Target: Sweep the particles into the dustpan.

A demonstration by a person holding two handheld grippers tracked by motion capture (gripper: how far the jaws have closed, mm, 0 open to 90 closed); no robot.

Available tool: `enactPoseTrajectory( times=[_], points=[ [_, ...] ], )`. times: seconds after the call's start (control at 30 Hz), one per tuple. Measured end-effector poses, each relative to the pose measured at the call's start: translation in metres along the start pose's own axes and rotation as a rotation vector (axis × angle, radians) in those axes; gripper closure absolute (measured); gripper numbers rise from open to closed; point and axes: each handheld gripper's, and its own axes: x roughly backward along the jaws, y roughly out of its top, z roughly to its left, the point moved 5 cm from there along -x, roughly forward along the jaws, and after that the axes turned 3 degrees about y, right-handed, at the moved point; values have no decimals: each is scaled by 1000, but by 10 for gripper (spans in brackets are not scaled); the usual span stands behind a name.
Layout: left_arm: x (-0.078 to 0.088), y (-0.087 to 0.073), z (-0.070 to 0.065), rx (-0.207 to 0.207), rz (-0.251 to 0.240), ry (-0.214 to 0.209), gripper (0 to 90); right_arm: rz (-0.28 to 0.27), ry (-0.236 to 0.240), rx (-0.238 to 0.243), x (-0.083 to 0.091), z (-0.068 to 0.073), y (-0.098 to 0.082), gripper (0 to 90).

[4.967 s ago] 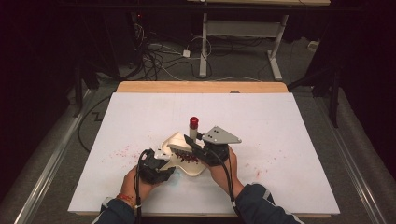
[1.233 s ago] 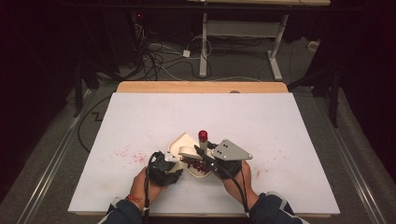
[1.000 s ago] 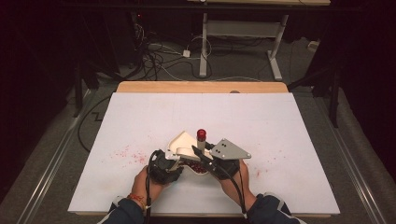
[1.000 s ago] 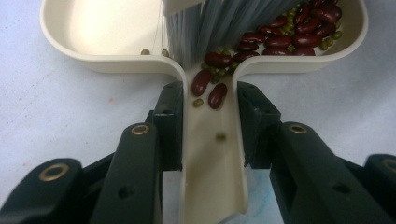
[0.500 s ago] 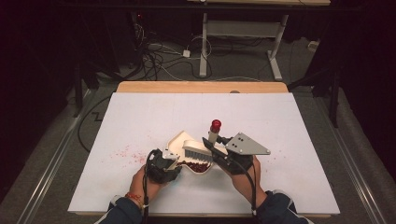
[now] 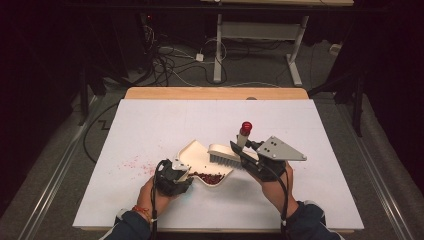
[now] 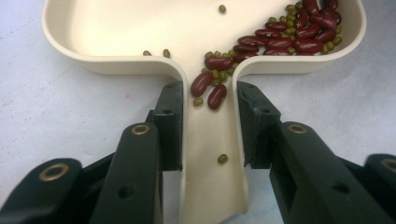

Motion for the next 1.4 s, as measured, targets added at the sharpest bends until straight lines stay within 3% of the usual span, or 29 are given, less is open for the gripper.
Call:
enactPoseTrajectory(
  times=[0.33, 0.7, 0.9, 1.2, 1.27, 1.33, 1.4],
  points=[
    [1, -2, 2, -5, 3, -2, 636, 22, -5, 24, 13, -14, -2, 701],
    [3, -4, 4, -6, 6, -2, 636, 32, -31, 11, 25, -33, -4, 701],
    [3, -5, 5, 6, 1, -2, 636, 47, -50, 11, 14, -33, -9, 701],
    [2, -5, 7, 25, 1, -13, 636, 74, -74, 42, -30, -17, -21, 701],
    [2, -5, 7, 25, 0, -8, 636, 97, -55, 45, -42, -9, -27, 701],
    [2, -5, 7, 21, 0, -5, 636, 98, -43, 46, -44, -5, -28, 701],
    [2, -5, 7, 30, -3, -8, 636, 102, -24, 64, -46, 7, -28, 701]
  ],
)
